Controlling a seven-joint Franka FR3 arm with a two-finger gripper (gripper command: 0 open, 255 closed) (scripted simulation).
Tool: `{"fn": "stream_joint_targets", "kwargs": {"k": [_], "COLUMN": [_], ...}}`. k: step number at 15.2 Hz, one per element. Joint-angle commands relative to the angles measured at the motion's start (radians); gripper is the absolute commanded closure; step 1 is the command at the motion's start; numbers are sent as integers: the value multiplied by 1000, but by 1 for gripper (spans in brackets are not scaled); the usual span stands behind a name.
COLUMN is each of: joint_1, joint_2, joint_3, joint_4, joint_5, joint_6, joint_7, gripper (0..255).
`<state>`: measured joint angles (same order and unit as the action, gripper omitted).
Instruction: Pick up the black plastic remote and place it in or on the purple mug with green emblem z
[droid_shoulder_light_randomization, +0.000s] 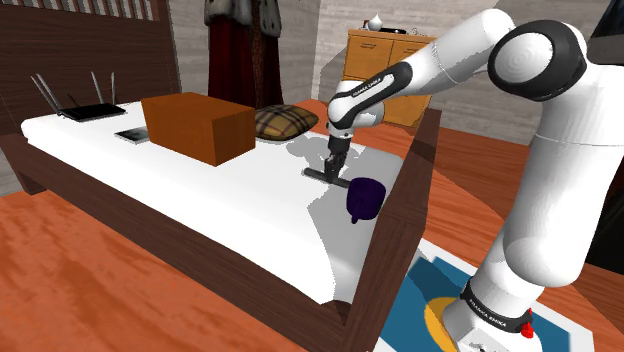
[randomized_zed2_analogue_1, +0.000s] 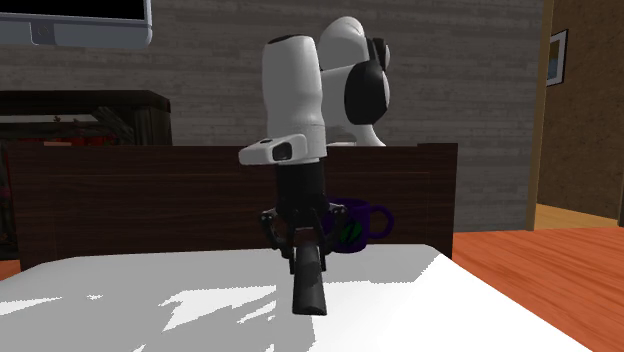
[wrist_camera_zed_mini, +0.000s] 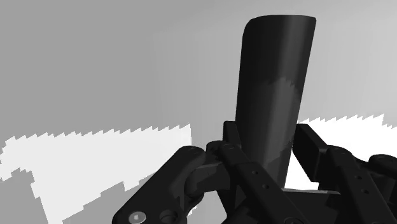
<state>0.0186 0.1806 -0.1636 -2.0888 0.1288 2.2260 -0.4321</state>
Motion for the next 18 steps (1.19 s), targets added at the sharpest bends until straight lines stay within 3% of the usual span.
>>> {"fn": "stream_joint_targets", "kwargs": {"k": [1, 18], "joint_1": [1, 3], "joint_2": [-16, -113], "joint_3": [-1, -6], "joint_4": [8, 125], "joint_5": [-5, -37], "joint_6": [-24, -234], "joint_7": [5, 37], "gripper": [255, 255]}}
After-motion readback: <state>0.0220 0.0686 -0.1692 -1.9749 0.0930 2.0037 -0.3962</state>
